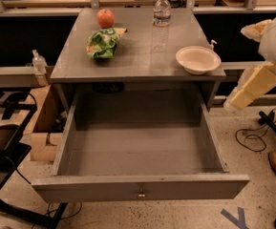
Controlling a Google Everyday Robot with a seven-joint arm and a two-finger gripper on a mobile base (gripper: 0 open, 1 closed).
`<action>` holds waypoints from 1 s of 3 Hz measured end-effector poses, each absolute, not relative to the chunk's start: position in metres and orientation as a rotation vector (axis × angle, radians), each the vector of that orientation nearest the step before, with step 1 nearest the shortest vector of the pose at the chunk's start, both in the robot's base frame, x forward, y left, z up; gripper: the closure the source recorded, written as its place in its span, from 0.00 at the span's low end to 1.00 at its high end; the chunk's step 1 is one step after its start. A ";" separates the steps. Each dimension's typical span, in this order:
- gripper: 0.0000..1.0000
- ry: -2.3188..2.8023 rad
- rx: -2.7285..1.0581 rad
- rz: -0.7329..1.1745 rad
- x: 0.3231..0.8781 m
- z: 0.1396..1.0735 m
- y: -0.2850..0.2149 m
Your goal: Place water bottle into top drawer
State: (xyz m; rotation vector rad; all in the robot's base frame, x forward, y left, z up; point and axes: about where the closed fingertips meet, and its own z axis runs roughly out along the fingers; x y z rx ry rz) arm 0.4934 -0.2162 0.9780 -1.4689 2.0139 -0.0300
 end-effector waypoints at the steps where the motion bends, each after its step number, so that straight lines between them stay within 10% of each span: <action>1: 0.00 1.869 -1.294 0.087 0.528 0.974 -0.213; 3: 0.00 1.550 -0.939 0.274 0.619 0.985 -0.187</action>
Offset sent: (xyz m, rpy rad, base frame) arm 0.1619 0.0034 0.0291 0.8319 -0.5372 -0.0939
